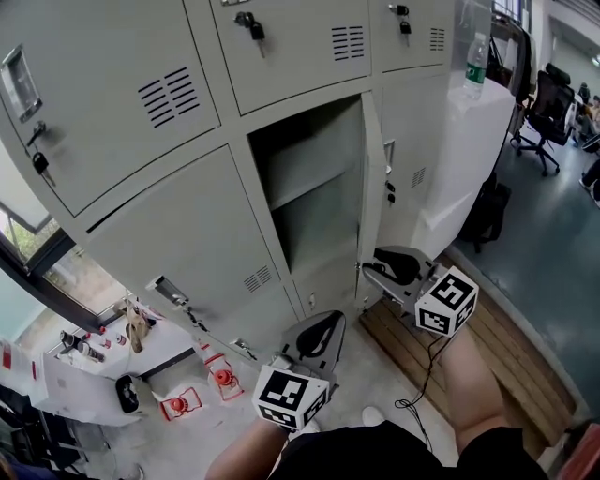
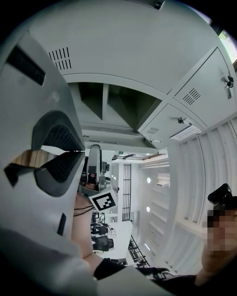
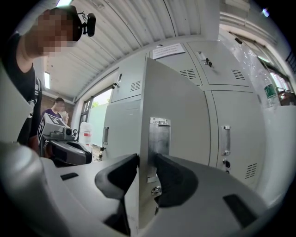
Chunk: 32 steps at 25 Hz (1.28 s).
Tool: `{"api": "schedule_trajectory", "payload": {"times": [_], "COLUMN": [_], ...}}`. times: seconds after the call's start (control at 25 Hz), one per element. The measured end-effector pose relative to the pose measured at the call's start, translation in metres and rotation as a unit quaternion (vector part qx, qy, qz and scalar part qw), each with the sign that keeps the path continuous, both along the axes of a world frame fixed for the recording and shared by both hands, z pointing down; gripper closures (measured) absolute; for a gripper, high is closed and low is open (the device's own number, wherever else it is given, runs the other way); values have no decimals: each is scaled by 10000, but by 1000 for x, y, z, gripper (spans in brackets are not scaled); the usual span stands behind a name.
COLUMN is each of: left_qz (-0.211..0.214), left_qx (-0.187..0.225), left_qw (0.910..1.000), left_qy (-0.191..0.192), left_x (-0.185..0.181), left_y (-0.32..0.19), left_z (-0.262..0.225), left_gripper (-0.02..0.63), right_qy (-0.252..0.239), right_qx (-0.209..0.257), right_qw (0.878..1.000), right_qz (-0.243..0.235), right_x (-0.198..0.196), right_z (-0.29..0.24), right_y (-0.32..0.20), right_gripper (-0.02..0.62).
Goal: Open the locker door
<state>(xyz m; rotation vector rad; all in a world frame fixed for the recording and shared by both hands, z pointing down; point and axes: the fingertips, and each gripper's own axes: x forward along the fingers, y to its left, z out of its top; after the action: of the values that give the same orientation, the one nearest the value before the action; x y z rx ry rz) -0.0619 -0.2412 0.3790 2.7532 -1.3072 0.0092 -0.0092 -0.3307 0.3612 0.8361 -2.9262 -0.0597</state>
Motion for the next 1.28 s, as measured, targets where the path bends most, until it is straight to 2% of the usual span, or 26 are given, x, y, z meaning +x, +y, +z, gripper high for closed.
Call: {"api": "schedule_trajectory", "payload": {"times": [0.28,0.6,0.68,0.84,0.92,1.0,1.16,1.28], "left_qz": [319,696,784,905,965,967,916,854], "left_qx": [28,65,60,41,54,48,30,4], "left_qw": [9995,9975,9969,9959,9953,9953,9958,9963], "left_qy": [10,-45,-45,-26,-49,-59,-75,-92], "left_x": [24,48,53,63,66,66,64,63], "left_y": [-1,1,2,5,7,7,4,2], "left_z": [-3,-4,-3,-3,-3,-3,-1,1], "left_gripper": [586,586,586,586,586,586,586,586], "right_qy": [89,38,-40,48,141,156,224,213], "right_qx": [114,176,183,202,186,155,195,158], "right_qw": [9988,9898,9873,9763,9681,9610,9483,9438], "right_qz": [469,1412,1580,2153,2493,2757,3159,3295], "right_x": [34,80,86,98,106,115,133,144], "right_z": [0,-2,-4,-2,1,2,2,2], "right_y": [6,7,9,2,-3,-7,-15,-21], "right_gripper": [422,433,395,390,433,448,449,451]}}
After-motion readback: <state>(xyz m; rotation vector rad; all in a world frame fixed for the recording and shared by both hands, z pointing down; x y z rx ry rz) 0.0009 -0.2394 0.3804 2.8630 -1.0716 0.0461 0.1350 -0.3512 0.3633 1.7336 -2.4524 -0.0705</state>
